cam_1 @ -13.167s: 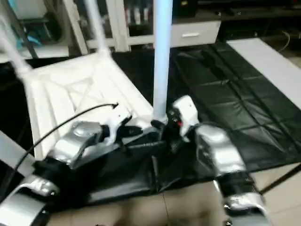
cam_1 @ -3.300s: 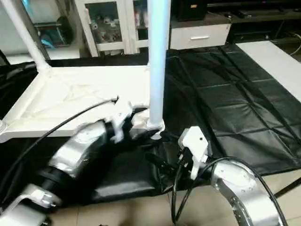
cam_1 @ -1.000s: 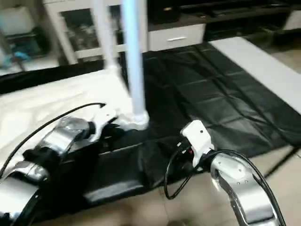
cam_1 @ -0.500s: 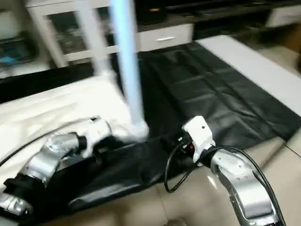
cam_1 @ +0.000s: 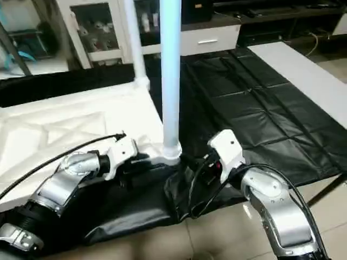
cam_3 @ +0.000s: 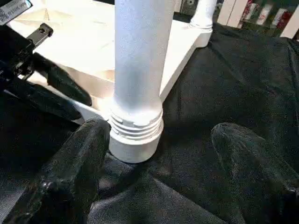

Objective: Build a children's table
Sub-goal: Rotate table base

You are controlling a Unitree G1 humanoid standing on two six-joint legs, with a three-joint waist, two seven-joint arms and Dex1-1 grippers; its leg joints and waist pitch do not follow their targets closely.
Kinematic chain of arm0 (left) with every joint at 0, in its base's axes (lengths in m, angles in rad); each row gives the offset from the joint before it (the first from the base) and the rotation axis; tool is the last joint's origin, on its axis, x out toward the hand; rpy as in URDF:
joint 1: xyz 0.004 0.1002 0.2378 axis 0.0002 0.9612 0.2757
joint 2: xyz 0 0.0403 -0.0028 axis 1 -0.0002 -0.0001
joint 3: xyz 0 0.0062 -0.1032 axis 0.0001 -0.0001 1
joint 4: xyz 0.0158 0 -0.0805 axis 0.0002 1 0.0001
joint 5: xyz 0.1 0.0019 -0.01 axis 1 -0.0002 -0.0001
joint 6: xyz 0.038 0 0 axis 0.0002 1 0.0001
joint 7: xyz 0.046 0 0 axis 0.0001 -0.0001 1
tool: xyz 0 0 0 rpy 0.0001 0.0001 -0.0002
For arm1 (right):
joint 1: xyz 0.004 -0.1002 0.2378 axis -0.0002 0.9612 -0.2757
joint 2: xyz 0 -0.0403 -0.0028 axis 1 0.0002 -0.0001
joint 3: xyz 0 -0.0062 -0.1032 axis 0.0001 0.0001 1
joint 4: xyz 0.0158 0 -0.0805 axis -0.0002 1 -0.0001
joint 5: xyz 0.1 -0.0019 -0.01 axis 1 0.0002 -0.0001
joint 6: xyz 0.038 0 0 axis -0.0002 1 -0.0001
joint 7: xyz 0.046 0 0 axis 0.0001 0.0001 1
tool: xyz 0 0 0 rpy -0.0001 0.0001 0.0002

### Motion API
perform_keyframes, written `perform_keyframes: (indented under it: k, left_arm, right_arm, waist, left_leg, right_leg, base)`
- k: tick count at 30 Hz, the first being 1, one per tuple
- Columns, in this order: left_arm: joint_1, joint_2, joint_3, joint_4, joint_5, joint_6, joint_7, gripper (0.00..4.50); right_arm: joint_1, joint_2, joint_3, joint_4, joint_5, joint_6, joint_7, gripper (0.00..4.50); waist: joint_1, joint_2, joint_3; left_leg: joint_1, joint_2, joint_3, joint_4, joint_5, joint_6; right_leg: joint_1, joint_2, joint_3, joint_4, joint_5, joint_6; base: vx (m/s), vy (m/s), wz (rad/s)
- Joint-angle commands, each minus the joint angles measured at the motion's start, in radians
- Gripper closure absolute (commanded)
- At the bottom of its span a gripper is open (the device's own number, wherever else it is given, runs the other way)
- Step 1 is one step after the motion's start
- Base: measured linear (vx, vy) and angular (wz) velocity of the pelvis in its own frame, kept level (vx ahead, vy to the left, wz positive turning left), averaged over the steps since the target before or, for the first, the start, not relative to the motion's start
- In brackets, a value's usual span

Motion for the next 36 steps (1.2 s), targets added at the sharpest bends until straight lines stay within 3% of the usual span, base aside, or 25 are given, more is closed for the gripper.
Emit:
perform_keyframes:
  k: [1, 3, 10, 14, 16, 23, 29, 33, 34, 35, 36]
  left_arm:
    - [0.001, 0.021, 0.010, 0.029, 0.001, 0.026, -0.015, 3.10]
    - [0.006, 0.026, 0.006, 0.008, -0.001, 0.045, -0.037, 3.10]
    - [0.001, 0.020, -0.001, 0.018, 0.002, 0.083, -0.022, 3.10]
    - [-0.005, 0.007, 0.003, 0.033, -0.003, 0.090, -0.013, 3.10]
    - [-0.007, -0.006, 0.006, 0.050, -0.007, 0.080, -0.009, 3.10]
    - [-0.015, -0.015, -0.013, 0.055, 0.044, 0.066, 0.061, 3.10]
    - [-0.008, -0.037, 0.021, 0.031, 0.010, 0.066, 0.081, 3.10]
    - [-0.012, -0.056, 0.039, 0.023, -0.008, 0.076, 0.098, 3.10]
    - [-0.013, -0.056, 0.039, 0.022, -0.008, 0.078, 0.098, 3.10]
    - [-0.013, -0.057, 0.039, 0.018, -0.010, 0.082, 0.097, 3.10]
    - [-0.013, -0.059, 0.039, 0.016, -0.015, 0.091, 0.092, 3.10]
  right_arm:
    - [-0.013, -0.001, 0.010, 0.007, 0.007, 0.004, 0.014, 0.71]
    - [-0.011, -0.004, 0.010, 0.005, 0.008, 0.004, 0.019, 0.71]
    - [-0.006, -0.006, 0.007, -0.003, 0.008, 0.008, 0.026, 0.71]
    - [-0.003, -0.003, 0.007, -0.006, 0.008, 0.010, 0.024, 0.71]
    - [0.001, 0.015, -0.004, -0.005, 0.007, 0.012, 0.000, 0.71]
    - [0.005, 0.038, -0.013, 0.006, -0.021, 0.017, -0.057, 0.71]
    - [-0.013, 0.060, -0.026, 0.031, -0.054, 0.004, -0.118, 0.71]
    - [-0.020, 0.055, -0.031, 0.037, -0.062, 0.006, -0.132, 0.71]
    - [-0.021, 0.054, -0.031, 0.038, -0.062, 0.007, -0.132, 0.71]
    - [-0.024, 0.052, -0.031, 0.040, -0.063, 0.008, -0.132, 0.71]
    - [-0.025, 0.052, -0.031, 0.041, -0.063, 0.009, -0.132, 0.71]
  waist:
    - [0.009, -0.018, -0.050]
    - [0.010, -0.022, -0.050]
    - [0.011, -0.021, -0.050]
    - [0.009, -0.022, -0.048]
    - [0.009, -0.017, -0.047]
    - [0.009, -0.016, -0.047]
    - [0.006, -0.014, -0.046]
    - [0.006, -0.017, -0.046]
    - [0.019, 0.001, -0.045]
    - [0.007, -0.010, -0.038]
    - [-0.002, -0.002, -0.044]
  left_leg:
    - [0.006, 0.053, -0.020, -0.091, -0.364, 0.060]
    - [0.003, 0.053, -0.020, -0.091, -0.352, 0.064]
    - [0.005, 0.053, -0.019, -0.088, -0.337, 0.069]
    - [0.006, 0.053, -0.019, -0.089, -0.355, 0.063]
    - [0.008, 0.052, -0.019, -0.089, -0.364, 0.058]
    - [0.009, 0.052, -0.021, -0.092, -0.400, 0.038]
    - [0.011, 0.050, -0.023, -0.094, -0.443, 0.020]
    - [0.009, 0.049, -0.023, -0.093, -0.432, 0.025]
    - [-0.039, 0.024, -0.065, -0.111, -0.463, 0.100]
    - [-0.043, 0.020, -0.076, -0.107, -0.507, 0.114]
    - [-0.037, 0.010, -0.087, -0.092, -0.557, 0.104]
  right_leg:
    - [0.029, -0.018, 0.016, -0.060, -0.281, -0.207]
    - [0.032, -0.018, 0.016, -0.058, -0.273, -0.211]
    - [0.034, -0.018, 0.016, -0.058, -0.279, -0.214]
    - [0.032, -0.017, 0.016, -0.061, -0.309, -0.208]
    - [0.030, -0.016, 0.016, -0.062, -0.319, -0.206]
    - [0.028, -0.015, 0.017, -0.066, -0.351, -0.188]
    - [0.023, -0.015, 0.016, -0.069, -0.388, -0.178]
    - [0.025, -0.015, 0.016, -0.070, -0.382, -0.175]
    - [0.070, -0.035, -0.041, -0.055, -0.414, -0.164]
    - [0.063, -0.043, -0.051, -0.064, -0.461, -0.151]
    - [0.074, -0.056, -0.066, -0.074, -0.542, -0.141]
  base:
    - [0.000, 0.000, 0.00]
    - [0.000, 0.000, 0.00]
    - [0.000, 0.000, 0.00]
    - [0.000, 0.000, 0.00]
    - [0.000, 0.000, 0.00]
    - [0.000, 0.000, 0.00]
    - [0.000, 0.000, 0.00]
    - [0.000, 0.000, 0.00]
    - [-0.044, -0.002, 0.26]
    - [-0.044, -0.002, 0.26]
    - [0.003, -0.012, 0.50]
